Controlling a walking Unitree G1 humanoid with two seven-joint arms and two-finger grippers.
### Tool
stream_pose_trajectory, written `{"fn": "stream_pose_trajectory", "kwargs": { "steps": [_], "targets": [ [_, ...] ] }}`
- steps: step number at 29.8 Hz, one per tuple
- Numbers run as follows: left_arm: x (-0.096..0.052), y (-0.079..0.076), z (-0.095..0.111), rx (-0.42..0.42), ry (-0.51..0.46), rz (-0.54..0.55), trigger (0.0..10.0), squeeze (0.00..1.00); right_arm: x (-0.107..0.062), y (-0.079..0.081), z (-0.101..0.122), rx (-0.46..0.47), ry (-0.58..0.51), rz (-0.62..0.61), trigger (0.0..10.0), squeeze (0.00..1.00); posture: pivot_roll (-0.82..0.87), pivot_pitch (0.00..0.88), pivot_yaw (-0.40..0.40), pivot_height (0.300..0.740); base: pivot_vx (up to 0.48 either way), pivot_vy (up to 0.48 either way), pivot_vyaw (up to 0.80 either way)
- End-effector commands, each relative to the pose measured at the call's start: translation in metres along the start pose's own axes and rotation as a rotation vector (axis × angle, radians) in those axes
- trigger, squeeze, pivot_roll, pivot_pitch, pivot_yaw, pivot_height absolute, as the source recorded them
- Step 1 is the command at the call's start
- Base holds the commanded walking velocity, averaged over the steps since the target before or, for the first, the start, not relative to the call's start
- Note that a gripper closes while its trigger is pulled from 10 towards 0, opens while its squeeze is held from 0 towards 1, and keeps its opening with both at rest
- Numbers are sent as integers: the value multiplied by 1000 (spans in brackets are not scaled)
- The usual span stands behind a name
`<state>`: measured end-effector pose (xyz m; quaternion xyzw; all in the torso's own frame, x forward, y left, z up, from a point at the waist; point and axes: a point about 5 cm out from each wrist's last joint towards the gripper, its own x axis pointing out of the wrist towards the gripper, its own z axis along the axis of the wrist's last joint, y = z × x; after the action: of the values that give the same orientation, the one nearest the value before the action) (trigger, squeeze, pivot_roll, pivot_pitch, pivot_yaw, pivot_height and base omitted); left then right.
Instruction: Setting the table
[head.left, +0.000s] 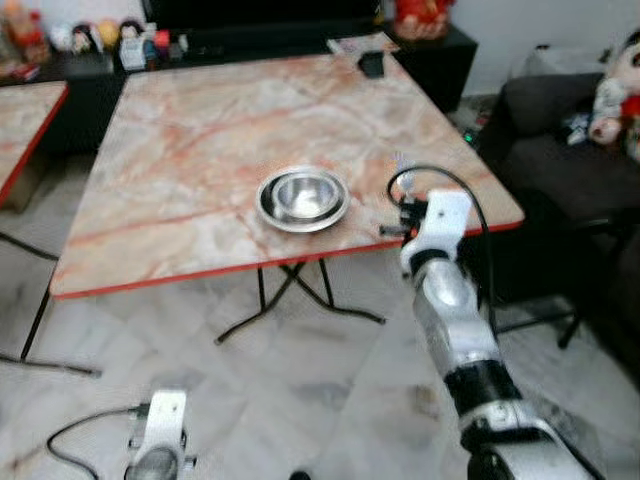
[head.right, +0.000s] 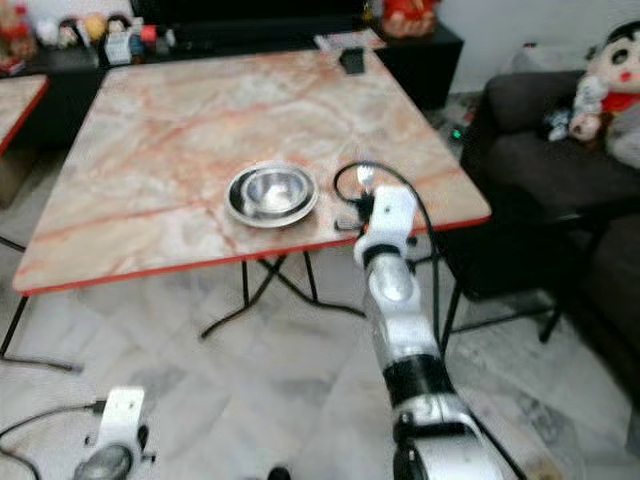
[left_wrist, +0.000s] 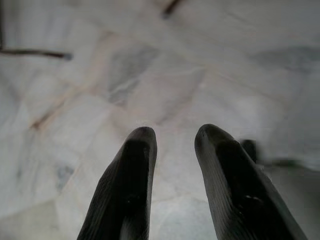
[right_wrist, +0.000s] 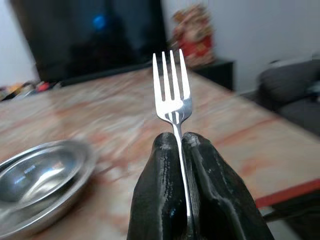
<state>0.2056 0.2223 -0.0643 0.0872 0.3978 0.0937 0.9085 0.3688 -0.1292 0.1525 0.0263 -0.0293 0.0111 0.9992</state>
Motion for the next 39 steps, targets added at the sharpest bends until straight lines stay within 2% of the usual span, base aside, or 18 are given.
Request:
{"fn": "stream_pose_trajectory", "kwargs": {
  "steps": [1, 11, 16, 24, 26, 39],
  "targets": [
    [0, 3, 0, 9, 5, 3, 10000, 0, 0, 3, 1, 11, -6, 9, 10000, 0, 9, 133, -13, 740, 394, 0, -563],
    [0, 2, -1, 6, 6, 0, 10000, 0, -1, 9, 2, -36, -22, 58, 10000, 0, 9, 134, -13, 740, 394, 0, 121],
    [0, 2, -1, 6, 7, -2, 10000, 0, -2, 8, -1, -12, -5, 39, 10000, 0, 10, 134, -15, 740, 396, 0, 290],
    [0, 1, -1, 6, 7, -4, 10000, 0, -1, 8, 1, -45, -19, 51, 10000, 0, 10, 133, -15, 740, 393, 0, 0],
    [0, 0, 0, 5, 5, -13, 10000, 0, -1, 8, 2, -21, -20, 44, 10000, 0, 10, 133, -13, 740, 266, 0, 0],
    [0, -2, 0, 5, 4, -26, 10000, 0, -1, 5, 0, -30, -5, 32, 10000, 0, 9, 133, -13, 740, 0, 0, 0]
  ]
}}
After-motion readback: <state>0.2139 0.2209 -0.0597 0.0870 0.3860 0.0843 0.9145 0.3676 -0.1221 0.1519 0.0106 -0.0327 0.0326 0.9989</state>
